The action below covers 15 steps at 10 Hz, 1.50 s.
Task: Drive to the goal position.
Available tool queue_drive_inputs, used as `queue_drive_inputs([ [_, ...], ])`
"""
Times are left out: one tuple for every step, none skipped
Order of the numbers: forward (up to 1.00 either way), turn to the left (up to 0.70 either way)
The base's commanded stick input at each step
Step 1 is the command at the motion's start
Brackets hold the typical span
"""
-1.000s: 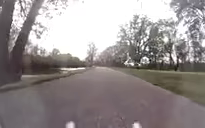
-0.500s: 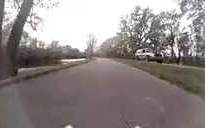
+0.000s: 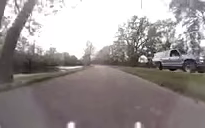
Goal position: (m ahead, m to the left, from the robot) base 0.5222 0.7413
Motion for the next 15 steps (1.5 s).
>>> queue_drive_inputs([
  [0.31,0.0],
  [0.18,0.0],
  [0.06,0.0],
  [0.0,0.0],
  [0.0,0.0],
  [0.0,0.0],
  [0.0,0.0],
  [0.09,0.0],
  [0.55,0.0],
  [1.0,0.0],
  [0.89,0.0],
  [0.77,0.0],
  [0.66,0.0],
  [0.54,0.0],
  [0.43,0.0],
])
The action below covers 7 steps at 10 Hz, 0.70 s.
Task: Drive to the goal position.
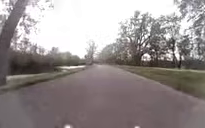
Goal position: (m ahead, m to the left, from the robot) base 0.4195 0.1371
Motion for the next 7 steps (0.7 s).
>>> queue_drive_inputs([
  [0.32,0.0],
  [0.2,0.0],
  [0.09,0.0],
  [0.0,0.0],
  [0.0,0.0],
  [0.0,0.0],
  [0.0,0.0],
])
